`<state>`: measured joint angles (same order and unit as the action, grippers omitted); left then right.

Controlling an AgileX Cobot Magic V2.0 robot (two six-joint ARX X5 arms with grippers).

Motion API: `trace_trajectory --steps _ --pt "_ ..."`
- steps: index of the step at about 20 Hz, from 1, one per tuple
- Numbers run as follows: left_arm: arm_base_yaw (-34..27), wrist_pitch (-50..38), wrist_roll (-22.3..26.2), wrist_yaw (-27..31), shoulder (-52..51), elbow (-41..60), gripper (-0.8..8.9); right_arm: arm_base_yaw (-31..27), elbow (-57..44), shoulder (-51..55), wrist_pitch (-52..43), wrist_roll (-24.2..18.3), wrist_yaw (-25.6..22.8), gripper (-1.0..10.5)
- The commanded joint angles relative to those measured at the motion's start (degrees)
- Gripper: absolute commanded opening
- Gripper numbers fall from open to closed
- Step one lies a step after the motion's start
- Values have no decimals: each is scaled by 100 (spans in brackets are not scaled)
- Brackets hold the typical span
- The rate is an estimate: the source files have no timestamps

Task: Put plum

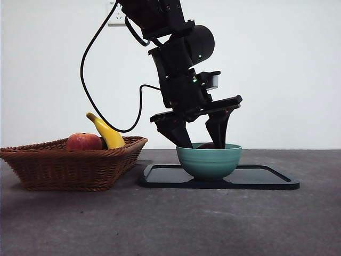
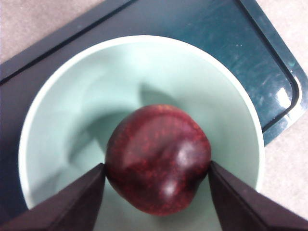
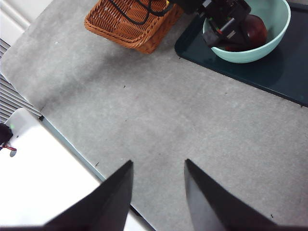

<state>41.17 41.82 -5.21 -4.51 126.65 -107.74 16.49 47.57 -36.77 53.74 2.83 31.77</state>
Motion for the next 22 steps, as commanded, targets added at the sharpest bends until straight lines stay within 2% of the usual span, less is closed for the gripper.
trace_trajectory --steps 1,11,17,22 --pt "70 31 68 9 186 -186 295 28 42 -17 -50 -50 17 171" --pt "72 -37 68 7 170 -382 276 28 42 -17 -50 -52 15 171" --pt "7 542 166 9 15 -1207 276 28 42 -17 -52 -52 13 171" --pt "-160 831 175 7 -538 -1600 276 28 42 -17 -52 -55 -28 171"
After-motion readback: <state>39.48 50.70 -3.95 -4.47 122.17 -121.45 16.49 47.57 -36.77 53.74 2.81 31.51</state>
